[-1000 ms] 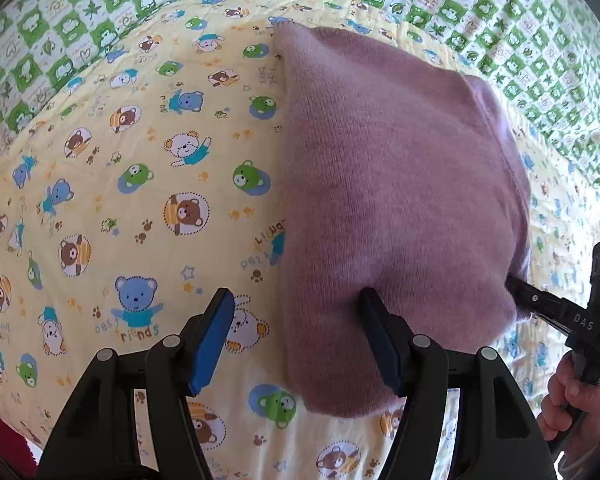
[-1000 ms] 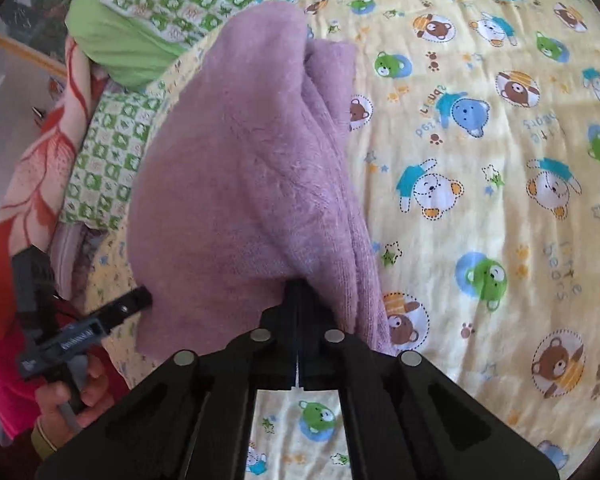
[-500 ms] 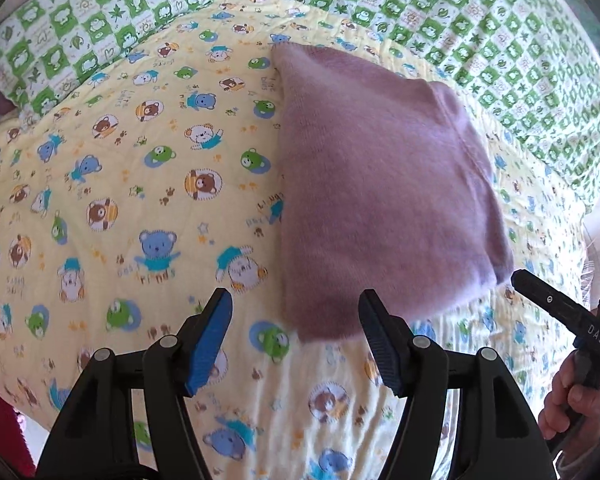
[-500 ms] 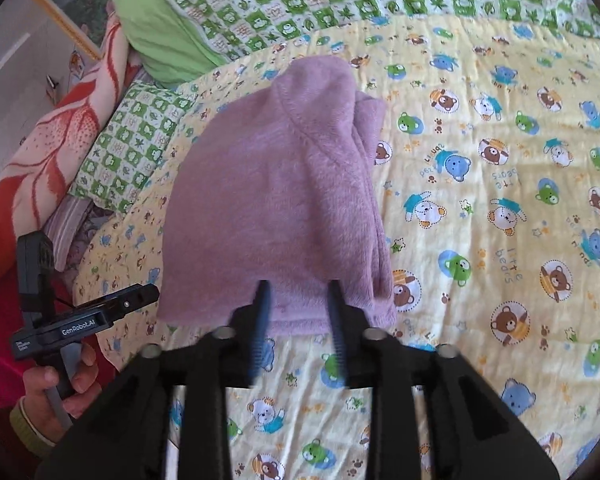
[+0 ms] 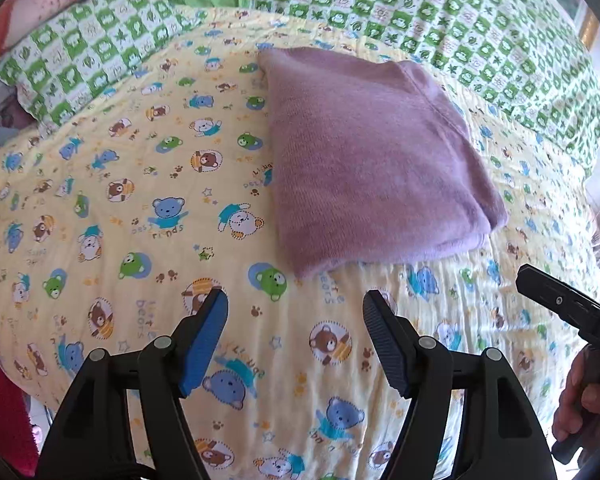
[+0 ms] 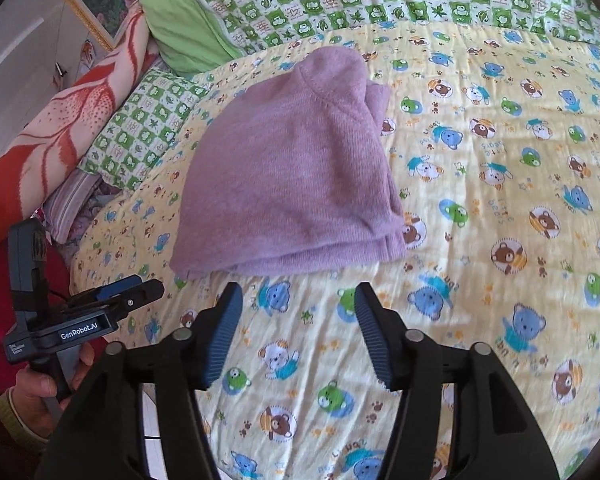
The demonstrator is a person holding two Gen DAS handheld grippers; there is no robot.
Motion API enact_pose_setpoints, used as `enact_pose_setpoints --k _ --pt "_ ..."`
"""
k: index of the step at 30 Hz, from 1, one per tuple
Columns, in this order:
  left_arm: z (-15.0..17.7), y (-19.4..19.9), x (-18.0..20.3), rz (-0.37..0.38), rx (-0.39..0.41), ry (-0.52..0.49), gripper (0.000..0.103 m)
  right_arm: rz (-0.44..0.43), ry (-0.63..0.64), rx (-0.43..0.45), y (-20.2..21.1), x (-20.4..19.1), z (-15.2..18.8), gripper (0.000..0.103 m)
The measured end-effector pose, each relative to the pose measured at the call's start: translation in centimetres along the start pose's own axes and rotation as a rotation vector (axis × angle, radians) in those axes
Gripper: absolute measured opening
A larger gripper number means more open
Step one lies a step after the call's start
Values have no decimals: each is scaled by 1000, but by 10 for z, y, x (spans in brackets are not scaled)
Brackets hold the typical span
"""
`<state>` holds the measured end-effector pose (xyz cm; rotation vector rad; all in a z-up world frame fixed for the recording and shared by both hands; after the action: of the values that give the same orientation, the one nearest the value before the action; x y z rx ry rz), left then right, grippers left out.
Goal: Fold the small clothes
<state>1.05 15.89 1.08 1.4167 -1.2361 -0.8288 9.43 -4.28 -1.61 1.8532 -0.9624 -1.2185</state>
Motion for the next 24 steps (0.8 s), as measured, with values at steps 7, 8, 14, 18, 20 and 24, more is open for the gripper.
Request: enact_pose_setpoints --k 7,8,14,18,20,24 --pt "14 7 5 -35 31 -62 76 31 48 4 -1 -15 23 74" --pt "16 7 6 -44 31 -69 79 41 62 4 -2 -18 26 75" --pt "27 6 12 -106 31 -117 82 93 132 2 -4 -34 38 80" --pt "28 12 12 -110 44 -133 82 133 180 9 -2 -41 40 82" --pt "24 17 12 -118 59 -132 84 149 204 16 0 -44 39 83" --pt "11 26 9 -119 80 -114 88 169 227 36 6 -47 29 87"
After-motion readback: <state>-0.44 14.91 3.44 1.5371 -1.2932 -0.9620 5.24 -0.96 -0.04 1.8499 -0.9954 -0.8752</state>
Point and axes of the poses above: each gripper's, at about its wrist camera, not at the fingertips, and y roughly against the way its jaws point, x to its right, z to its underside, the point moved 1 cm from there along -y, roughly the way its jaws point, and after that the axes turned 15 degrees about -x, right-handed, at the moved point
